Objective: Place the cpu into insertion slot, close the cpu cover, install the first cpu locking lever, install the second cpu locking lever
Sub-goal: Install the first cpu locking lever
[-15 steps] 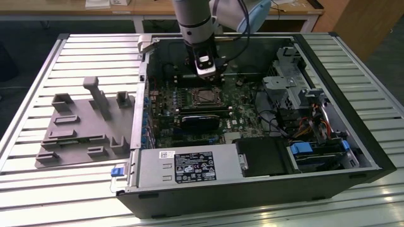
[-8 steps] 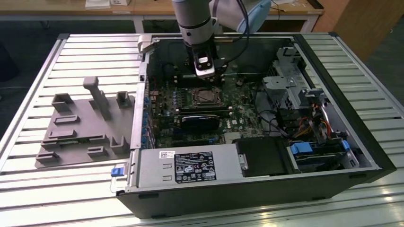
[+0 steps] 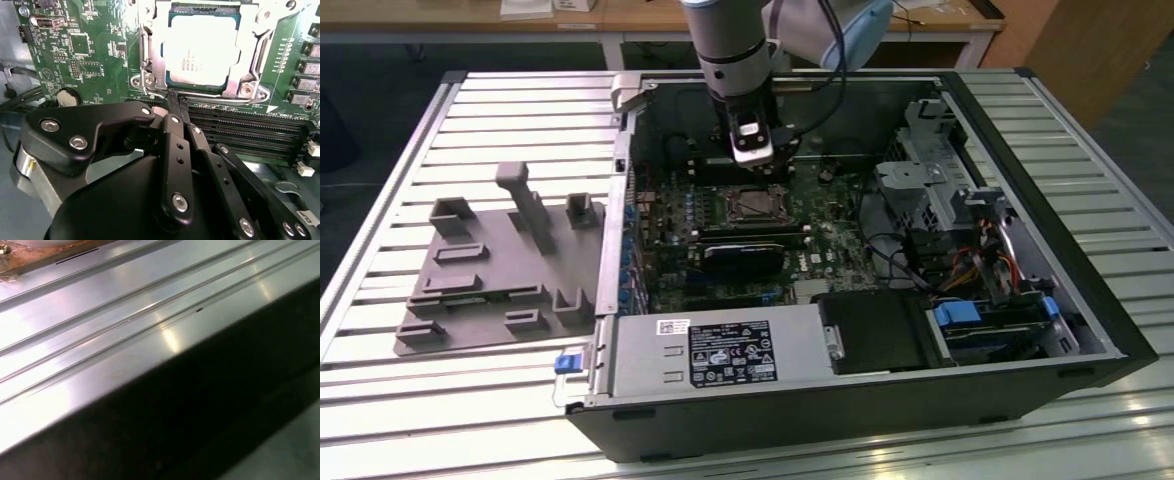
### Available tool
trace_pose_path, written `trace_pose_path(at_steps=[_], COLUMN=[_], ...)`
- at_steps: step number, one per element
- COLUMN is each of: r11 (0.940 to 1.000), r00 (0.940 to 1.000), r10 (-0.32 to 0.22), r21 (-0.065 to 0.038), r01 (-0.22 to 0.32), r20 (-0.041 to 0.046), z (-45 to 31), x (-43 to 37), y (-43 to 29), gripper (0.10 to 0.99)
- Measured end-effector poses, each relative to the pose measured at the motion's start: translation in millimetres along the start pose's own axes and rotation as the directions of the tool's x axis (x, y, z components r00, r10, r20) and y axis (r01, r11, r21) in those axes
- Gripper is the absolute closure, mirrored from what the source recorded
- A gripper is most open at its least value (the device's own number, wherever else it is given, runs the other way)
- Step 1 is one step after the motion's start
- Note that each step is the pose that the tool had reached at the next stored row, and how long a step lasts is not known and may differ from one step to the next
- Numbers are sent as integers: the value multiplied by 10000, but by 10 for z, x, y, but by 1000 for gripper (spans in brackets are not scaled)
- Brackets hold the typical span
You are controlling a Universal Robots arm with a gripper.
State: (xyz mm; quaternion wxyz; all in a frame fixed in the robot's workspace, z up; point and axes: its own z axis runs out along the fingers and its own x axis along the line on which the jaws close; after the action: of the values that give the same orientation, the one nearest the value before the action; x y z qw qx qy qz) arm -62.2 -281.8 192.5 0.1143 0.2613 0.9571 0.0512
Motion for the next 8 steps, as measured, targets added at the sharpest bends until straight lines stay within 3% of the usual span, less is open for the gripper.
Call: trace_pose_path(at_steps=[5, 8], r11=[10000, 9998], r00=[10000, 9999], r10=[12, 56], r21=[-45, -195], r01=[-13, -58], r20=[-24, -114], z=[1, 0], x=[-17, -22], y=[-28, -36], gripper=[984, 984])
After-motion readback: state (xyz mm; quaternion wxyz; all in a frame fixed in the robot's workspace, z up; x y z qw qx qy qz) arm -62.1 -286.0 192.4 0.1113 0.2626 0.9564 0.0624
